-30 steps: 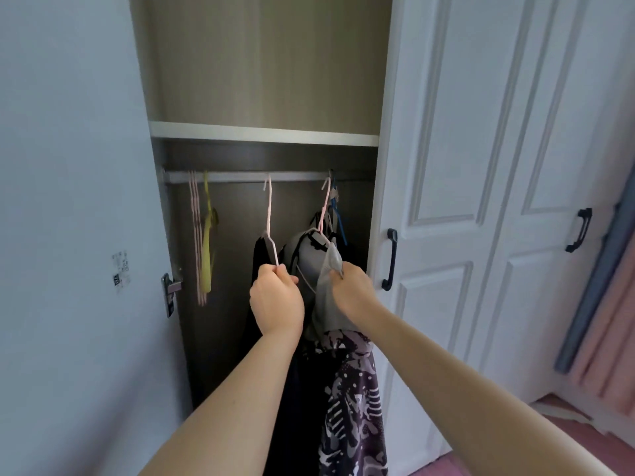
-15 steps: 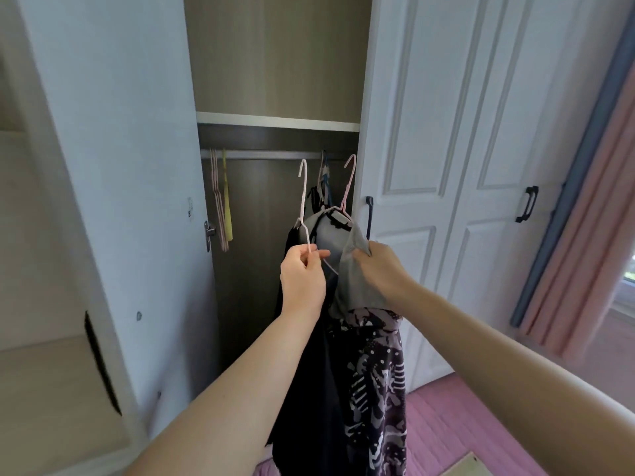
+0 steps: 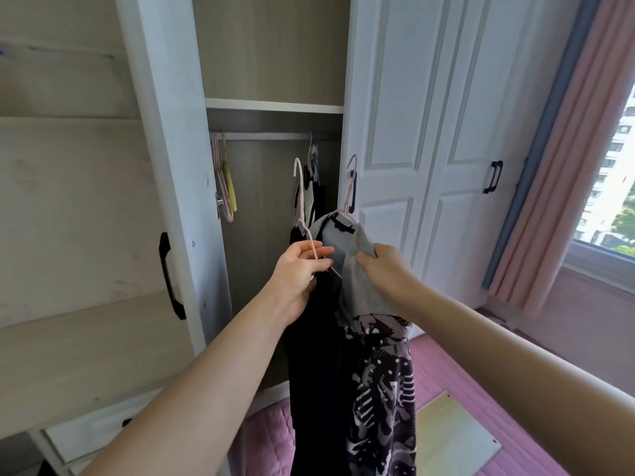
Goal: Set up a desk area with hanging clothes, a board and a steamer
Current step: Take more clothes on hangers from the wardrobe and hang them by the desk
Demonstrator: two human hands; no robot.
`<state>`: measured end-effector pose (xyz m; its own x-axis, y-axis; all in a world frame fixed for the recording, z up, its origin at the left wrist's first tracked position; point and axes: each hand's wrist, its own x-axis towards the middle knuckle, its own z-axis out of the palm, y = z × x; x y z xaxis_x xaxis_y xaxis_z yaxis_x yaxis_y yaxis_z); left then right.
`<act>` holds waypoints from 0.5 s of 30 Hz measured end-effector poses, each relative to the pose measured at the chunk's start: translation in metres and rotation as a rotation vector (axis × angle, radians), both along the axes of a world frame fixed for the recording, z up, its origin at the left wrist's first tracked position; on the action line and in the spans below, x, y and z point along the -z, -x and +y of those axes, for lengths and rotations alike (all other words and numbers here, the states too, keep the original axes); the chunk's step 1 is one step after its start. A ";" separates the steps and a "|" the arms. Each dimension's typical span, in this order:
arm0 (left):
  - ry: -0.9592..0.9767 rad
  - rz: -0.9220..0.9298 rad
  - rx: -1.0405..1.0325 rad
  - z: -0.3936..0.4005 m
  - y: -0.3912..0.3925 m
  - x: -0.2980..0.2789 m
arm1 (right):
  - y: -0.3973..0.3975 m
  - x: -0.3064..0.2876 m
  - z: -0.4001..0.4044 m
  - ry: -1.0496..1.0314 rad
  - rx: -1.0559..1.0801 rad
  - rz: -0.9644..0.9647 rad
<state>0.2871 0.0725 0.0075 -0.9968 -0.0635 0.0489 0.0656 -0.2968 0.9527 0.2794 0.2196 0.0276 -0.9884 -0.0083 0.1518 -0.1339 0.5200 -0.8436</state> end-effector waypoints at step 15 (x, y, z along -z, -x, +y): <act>0.149 0.003 0.131 -0.009 -0.079 0.040 | -0.126 0.025 -0.013 0.002 -0.040 -0.079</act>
<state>0.3660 0.0636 -0.0322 -0.9959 0.0751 0.0511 0.0386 -0.1587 0.9866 0.4056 0.2069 0.0026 -0.9962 -0.0479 0.0732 -0.0875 0.5138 -0.8534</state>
